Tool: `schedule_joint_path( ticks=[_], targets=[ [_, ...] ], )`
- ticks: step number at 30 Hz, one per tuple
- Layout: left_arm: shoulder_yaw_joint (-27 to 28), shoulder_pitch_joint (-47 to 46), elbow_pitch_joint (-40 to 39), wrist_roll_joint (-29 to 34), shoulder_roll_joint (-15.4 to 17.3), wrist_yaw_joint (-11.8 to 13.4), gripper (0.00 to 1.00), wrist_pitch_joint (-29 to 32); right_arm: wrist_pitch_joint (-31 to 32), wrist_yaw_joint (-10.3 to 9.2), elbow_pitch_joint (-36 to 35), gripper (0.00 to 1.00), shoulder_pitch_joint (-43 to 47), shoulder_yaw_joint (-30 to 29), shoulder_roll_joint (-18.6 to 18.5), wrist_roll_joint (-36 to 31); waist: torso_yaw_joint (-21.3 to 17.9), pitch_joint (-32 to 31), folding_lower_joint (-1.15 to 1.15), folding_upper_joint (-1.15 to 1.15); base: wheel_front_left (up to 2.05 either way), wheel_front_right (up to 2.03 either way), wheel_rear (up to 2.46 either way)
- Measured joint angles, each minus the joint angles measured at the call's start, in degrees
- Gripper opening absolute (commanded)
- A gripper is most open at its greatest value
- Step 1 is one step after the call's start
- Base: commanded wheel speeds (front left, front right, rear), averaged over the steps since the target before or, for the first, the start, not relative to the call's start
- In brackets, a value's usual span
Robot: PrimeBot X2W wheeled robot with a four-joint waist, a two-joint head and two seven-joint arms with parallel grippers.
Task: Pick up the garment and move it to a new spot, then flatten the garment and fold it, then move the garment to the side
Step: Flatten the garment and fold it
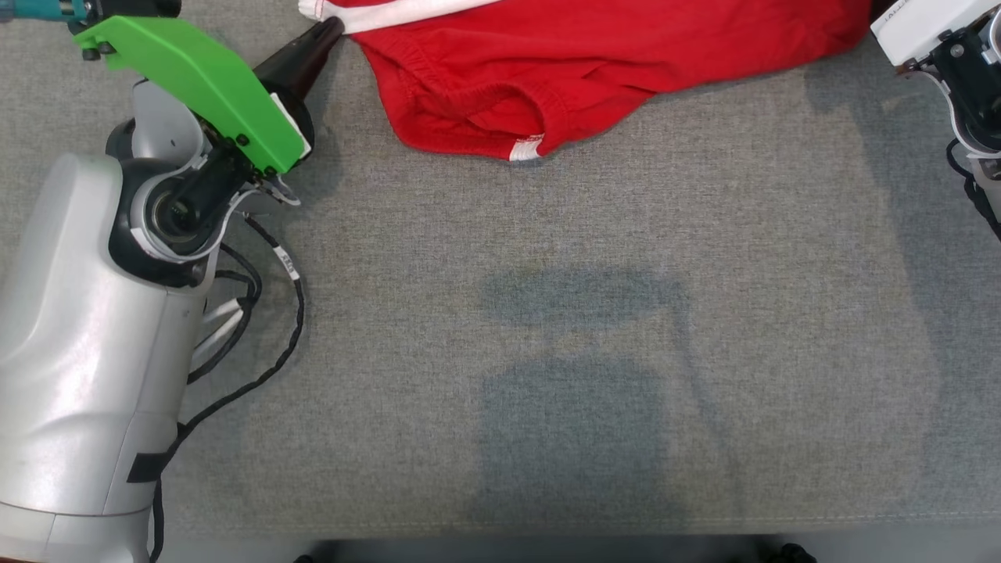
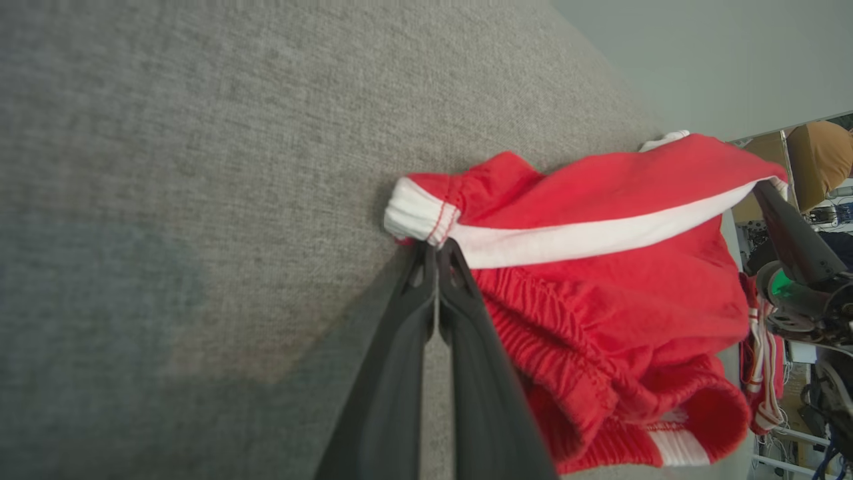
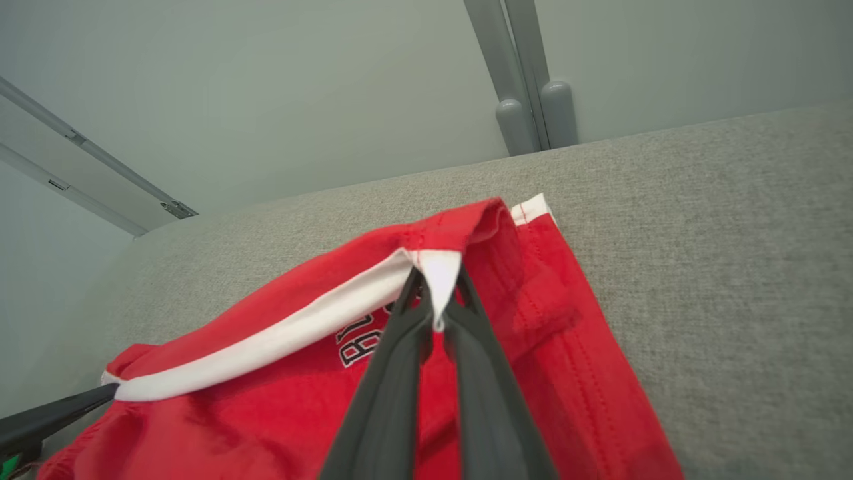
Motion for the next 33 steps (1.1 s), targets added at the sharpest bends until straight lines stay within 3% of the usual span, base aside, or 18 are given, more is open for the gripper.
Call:
schedule_joint_path(
  ticks=[1,2,9,18,33],
  targets=[
    [0.31,-0.4,0.4,0.09,-0.22,0.0,0.86,0.0,-0.4,0.14,0.48,0.85,-0.23,-0.03,0.15,-0.37,0.01,0.28,0.0,0.0,0.0,0.0,0.0],
    [0.45,-0.77,0.53,0.35,-0.37,0.0,1.0,0.0,-0.74,0.15,1.03,1.0,-0.6,-0.16,0.4,-0.46,0.0,0.49,0.0,0.0,0.0,0.0,0.0],
    [1.15,-1.74,0.18,0.13,-2.0,0.0,1.0,-0.08,-2.26,2.52,3.52,1.0,-1.46,0.14,0.65,-1.03,-0.38,0.03,0.0,0.0,0.0,0.0,0.0],
    [2.8,-1.24,-5.38,-0.77,-2.04,0.0,1.0,-1.0,-2.29,4.9,5.86,1.0,-1.63,0.6,-3.42,-2.64,-0.49,-1.97,0.0,0.0,0.0,0.0,0.0],
    [5.72,5.71,-6.88,-1.59,-2.71,0.0,1.0,-3.32,-0.75,5.79,9.48,1.0,0.6,2.1,-6.3,-3.23,1.35,-4.13,0.0,0.0,0.0,0.0,0.0]
  ],
)
